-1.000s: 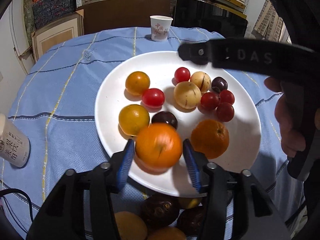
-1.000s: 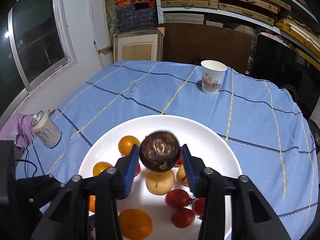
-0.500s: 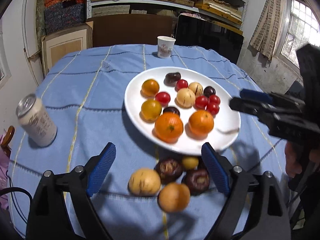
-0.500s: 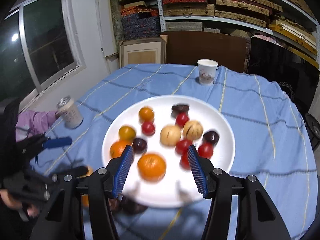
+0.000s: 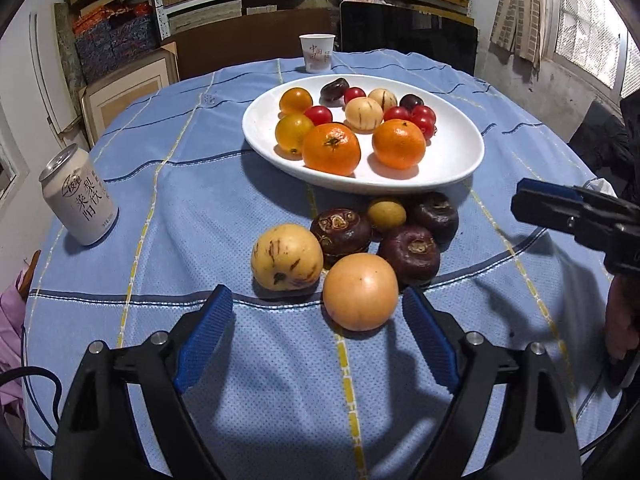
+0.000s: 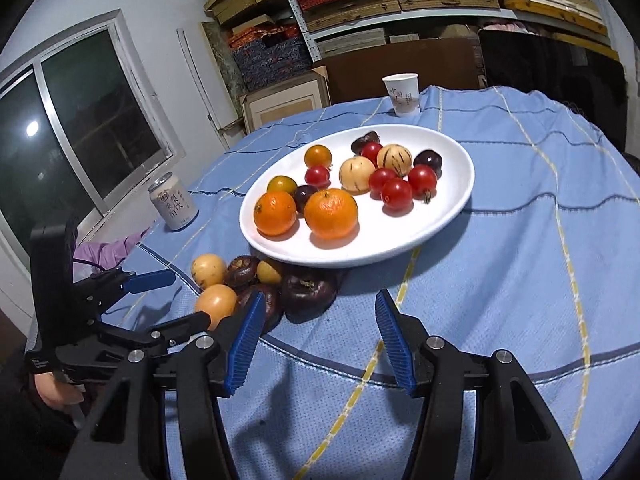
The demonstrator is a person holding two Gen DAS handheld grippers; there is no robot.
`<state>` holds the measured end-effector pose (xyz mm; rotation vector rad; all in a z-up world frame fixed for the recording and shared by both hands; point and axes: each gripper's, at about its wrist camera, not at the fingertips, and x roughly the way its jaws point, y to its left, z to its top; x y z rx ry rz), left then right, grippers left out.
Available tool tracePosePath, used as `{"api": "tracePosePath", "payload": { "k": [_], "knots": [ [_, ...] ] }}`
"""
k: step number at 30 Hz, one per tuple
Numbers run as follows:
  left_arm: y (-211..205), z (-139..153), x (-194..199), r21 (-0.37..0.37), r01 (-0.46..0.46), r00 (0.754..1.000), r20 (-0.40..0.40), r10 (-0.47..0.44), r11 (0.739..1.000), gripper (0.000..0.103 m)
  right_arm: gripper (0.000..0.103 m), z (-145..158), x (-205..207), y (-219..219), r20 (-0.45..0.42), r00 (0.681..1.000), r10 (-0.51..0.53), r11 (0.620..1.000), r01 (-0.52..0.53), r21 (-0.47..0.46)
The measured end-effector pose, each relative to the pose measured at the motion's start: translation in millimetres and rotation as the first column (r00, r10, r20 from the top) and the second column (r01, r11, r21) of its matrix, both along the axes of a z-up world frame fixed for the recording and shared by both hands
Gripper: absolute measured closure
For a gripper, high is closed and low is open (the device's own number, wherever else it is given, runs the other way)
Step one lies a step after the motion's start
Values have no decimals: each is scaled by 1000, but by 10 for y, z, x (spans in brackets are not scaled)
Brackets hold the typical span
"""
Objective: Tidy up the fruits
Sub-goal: 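Grasp a pale orange round fruit with the left tool while the right tool grasps a dark plum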
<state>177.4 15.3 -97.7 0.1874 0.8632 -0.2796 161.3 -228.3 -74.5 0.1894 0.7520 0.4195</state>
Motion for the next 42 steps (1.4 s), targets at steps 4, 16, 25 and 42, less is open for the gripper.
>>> {"api": "tracePosePath", "payload": {
  "k": [4, 16, 25, 42],
  "knots": [
    [-111, -32, 8, 3, 31, 999, -9, -31, 1000, 38, 45, -11, 6, -27, 5, 1000, -8, 1000, 8, 10],
    [-253, -116, 81, -7, 73, 997, -39, -73, 997, 55, 45, -19, 25, -36, 2, 1000, 13, 1000, -13, 16],
    [164, 181, 1, -191, -15, 997, 76, 30, 981, 60, 45, -36, -9, 100, -10, 997, 74, 997, -74, -7],
    [376, 179, 58, -252, -54, 997, 46, 68, 966, 60, 51, -71, 187, 1179, -9, 972, 236, 915, -225, -335]
  ]
}}
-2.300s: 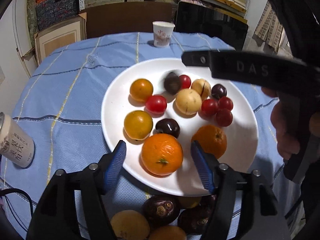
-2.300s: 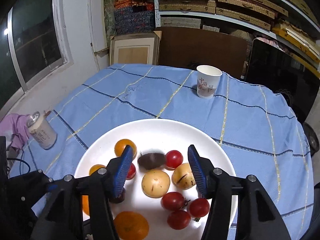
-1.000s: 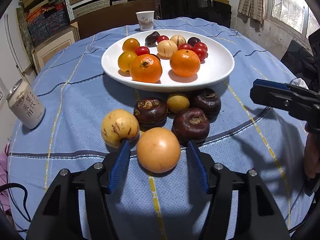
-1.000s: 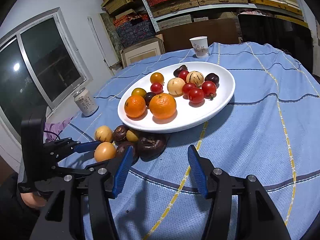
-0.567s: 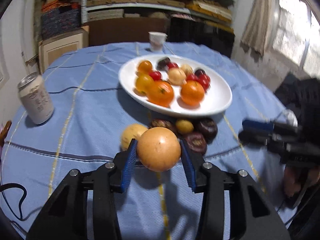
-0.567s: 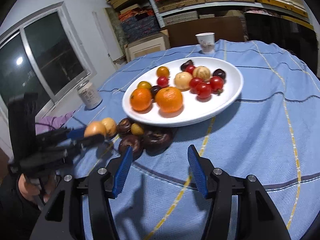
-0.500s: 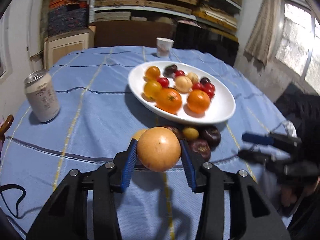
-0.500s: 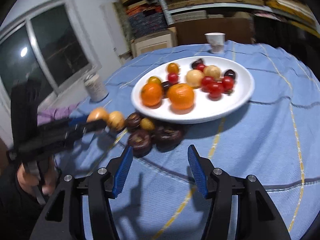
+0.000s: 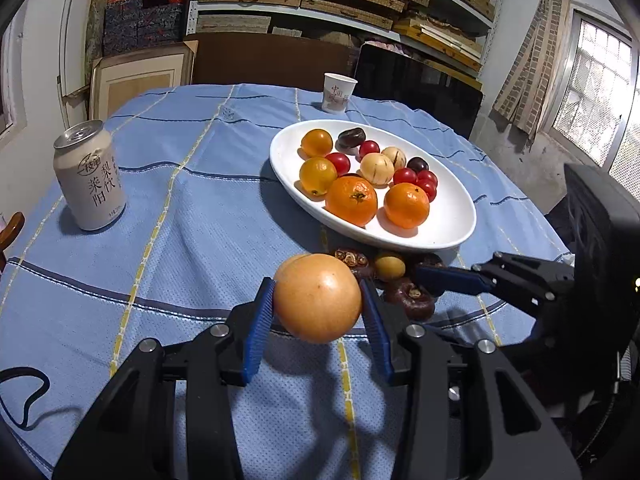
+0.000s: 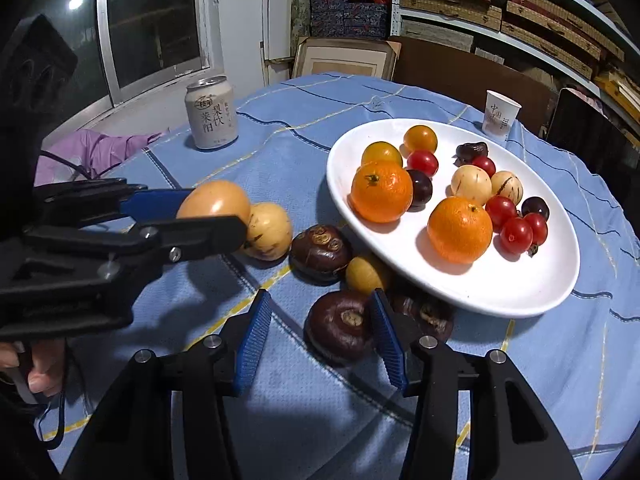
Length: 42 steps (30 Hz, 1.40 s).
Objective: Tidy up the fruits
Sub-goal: 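Carry the pale orange fruit and plum onto the white plate and open both tools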
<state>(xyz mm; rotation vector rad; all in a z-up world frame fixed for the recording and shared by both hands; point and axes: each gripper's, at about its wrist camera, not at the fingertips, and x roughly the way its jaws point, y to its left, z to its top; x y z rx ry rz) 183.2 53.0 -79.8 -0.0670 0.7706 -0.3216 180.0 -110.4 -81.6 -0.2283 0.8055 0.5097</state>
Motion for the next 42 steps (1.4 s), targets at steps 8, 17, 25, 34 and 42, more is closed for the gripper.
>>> {"api": "tracePosePath", "payload": {
  "k": [8, 17, 25, 34, 42],
  "knots": [
    [-21, -23, 2, 6, 10, 1000, -17, -10, 1000, 60, 62, -45, -24, -45, -46, 999, 7, 1000, -8, -17],
    [-5, -85, -70, 6, 22, 998, -51, -22, 1000, 60, 61, -20, -150, -258, -87, 996, 18, 999, -14, 51],
    [-51, -107, -79, 32, 26, 998, -53, -25, 999, 60, 54, -116, -56, -36, -87, 996, 16, 1000, -18, -12],
    [-75, -112, -70, 38, 34, 998, -53, -32, 999, 60, 60, -143, -202, -39, -79, 997, 15, 998, -19, -53],
    [-94, -110, -71, 54, 31, 999, -45, -29, 998, 60, 61, -140, -261, -104, -95, 995, 3, 1000, -6, -29]
  ]
}}
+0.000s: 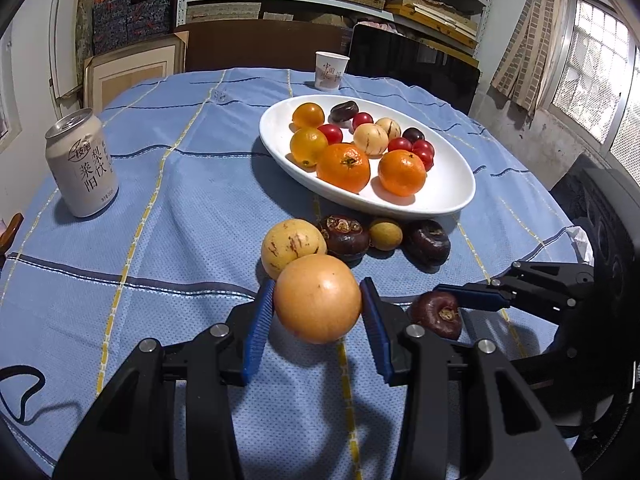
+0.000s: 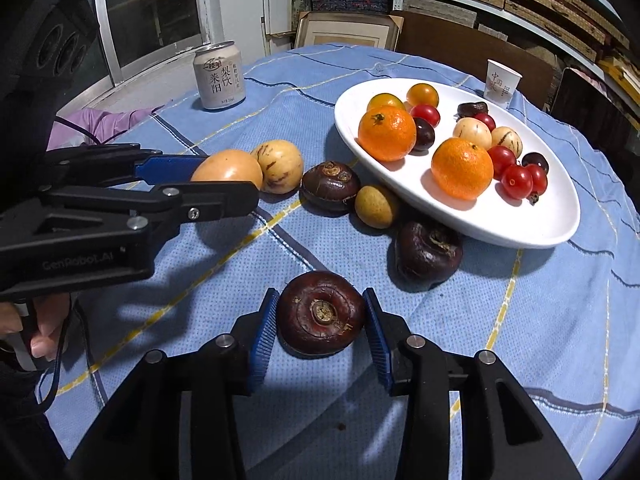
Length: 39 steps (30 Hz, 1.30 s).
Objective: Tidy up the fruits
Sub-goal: 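Carry the pale orange fruit and plum onto the white plate and open both tools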
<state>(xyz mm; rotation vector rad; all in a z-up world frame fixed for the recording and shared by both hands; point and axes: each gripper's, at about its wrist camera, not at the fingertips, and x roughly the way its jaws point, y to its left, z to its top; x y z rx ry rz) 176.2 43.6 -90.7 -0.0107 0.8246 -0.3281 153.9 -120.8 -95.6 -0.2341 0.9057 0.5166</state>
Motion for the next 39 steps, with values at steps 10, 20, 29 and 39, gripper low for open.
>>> {"api": "tracePosePath", "payload": {
  "k": [10, 20, 29, 39],
  "knots": [
    [-49, 93, -78, 20, 16, 999, 47, -17, 1000, 60, 61, 122, -174, -421, 10, 997, -72, 995, 71, 76],
    [-313, 590, 128, 16, 63, 996, 69, -64, 998, 60, 61, 817, -83, -1132, 198, 962, -186, 978, 161, 135],
    [-819, 917, 1069, 69, 66, 994, 77, -72, 995, 60, 61, 1012, 666, -1232, 205, 951, -230, 969, 205, 136],
    [-1015, 558, 1826, 97, 0, 1000, 2, -1, 995, 30, 42, 665, 1197, -1055, 167, 952, -258, 964, 243, 104]
  ]
}}
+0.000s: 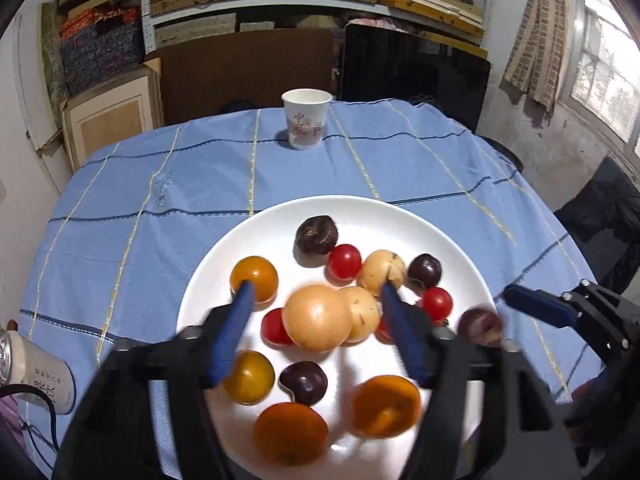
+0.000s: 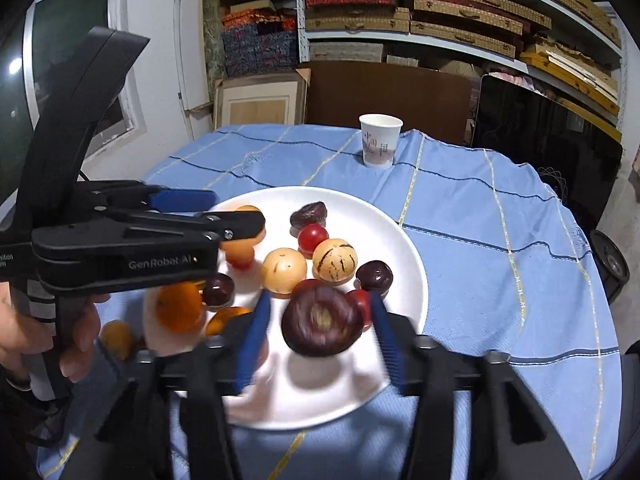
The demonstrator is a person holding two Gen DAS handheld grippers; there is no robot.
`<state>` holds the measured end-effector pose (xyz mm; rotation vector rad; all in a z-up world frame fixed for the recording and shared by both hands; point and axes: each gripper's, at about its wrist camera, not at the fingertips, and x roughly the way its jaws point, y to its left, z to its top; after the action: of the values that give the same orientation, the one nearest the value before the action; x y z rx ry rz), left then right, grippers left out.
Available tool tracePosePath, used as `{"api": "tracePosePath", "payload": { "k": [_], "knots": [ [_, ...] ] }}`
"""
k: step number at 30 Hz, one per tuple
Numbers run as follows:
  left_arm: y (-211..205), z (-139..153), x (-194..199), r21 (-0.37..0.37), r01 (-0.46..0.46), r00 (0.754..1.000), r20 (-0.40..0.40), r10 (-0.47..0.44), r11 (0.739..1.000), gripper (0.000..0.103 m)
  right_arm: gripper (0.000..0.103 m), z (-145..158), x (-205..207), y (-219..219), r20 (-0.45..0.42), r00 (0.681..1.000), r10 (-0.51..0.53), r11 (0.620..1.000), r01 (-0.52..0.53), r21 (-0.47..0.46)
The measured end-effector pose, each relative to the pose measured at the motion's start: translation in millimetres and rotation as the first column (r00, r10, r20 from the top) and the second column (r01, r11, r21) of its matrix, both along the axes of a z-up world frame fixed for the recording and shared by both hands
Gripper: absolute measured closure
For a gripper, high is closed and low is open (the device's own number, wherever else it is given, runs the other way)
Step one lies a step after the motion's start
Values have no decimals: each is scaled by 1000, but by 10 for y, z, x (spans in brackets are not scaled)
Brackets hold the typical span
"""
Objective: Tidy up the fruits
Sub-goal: 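Carry the pale orange fruit and plum onto the white plate and open both tools, then grasp a speckled pale yellow fruit with the left tool while the right tool grasps a dark plum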
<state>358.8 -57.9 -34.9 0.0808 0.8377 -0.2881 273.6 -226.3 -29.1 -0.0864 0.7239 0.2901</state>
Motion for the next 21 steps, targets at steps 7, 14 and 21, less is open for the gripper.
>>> {"api": "tracePosePath", "payload": {
  "k": [7, 14, 21],
  "knots": [
    [310, 134, -342, -39, -11, 1000, 23, 12, 999, 28, 42, 17, -277, -100, 0, 1000, -4, 999, 4, 35],
    [713, 116, -1170, -65, -4, 998, 65, 8, 998, 15, 42, -178, -915, 72, -49, 995, 89, 995, -87, 55],
    [864, -340, -1618, 30, -39, 999, 26, 38, 999, 15, 42, -355, -1221, 296, -87, 992, 90, 995, -85, 59]
  ]
}}
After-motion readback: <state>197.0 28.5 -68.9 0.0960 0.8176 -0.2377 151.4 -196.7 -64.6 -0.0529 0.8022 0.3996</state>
